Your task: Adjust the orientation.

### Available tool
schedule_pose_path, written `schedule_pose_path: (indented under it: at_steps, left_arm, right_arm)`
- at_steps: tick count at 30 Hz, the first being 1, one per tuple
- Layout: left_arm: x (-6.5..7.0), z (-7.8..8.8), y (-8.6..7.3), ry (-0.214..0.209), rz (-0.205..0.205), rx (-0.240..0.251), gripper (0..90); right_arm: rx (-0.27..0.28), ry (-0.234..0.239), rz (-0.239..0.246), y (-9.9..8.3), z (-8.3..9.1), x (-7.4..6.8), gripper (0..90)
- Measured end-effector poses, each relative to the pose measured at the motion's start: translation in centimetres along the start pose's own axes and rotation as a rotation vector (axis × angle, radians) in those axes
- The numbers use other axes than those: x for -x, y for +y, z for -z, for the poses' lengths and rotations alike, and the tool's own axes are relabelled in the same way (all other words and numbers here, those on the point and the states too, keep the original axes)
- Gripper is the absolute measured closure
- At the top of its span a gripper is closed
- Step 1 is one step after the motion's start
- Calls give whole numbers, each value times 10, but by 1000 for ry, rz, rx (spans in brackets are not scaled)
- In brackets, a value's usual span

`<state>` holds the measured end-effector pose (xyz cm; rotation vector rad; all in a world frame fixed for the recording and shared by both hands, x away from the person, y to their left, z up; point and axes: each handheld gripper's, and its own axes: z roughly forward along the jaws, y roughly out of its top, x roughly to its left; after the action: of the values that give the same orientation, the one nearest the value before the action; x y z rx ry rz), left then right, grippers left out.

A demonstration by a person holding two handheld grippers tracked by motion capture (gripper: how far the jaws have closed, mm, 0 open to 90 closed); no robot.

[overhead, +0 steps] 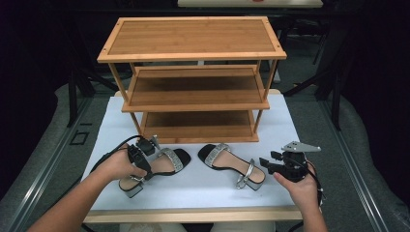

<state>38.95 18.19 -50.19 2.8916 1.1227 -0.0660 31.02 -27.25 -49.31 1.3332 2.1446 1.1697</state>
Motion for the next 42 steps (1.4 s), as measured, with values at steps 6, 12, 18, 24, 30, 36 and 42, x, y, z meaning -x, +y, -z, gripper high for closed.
schedule_pose_path:
  at_steps: [6,12,18,24,30,36,42]
  left_arm:
    - [1,-6,5,0,2,-30,404]
    - [0,-11,7,-6,-13,-52,412]
    - [1,-8,6,-5,-7,-42,421]
    - [2,1,4,-14,-11,-37,425]
    - [3,13,2,-4,-21,-30,430]
    - [-3,32,-4,-8,1,15,432]
    - [-7,45,-4,-13,36,56,433]
  right_arm:
    - [-13,-1,0,-1,-3,-1,441]
    - [-18,-5,-3,-2,-3,0,441]
    - [-15,-8,-6,-2,-2,2,441]
    - [-27,-9,-8,-2,-3,2,440]
    - [-24,-12,-11,-2,-3,2,439]
    - [-23,-14,-10,-2,-2,3,438]
    - [-15,-19,-13,-2,-2,4,437]
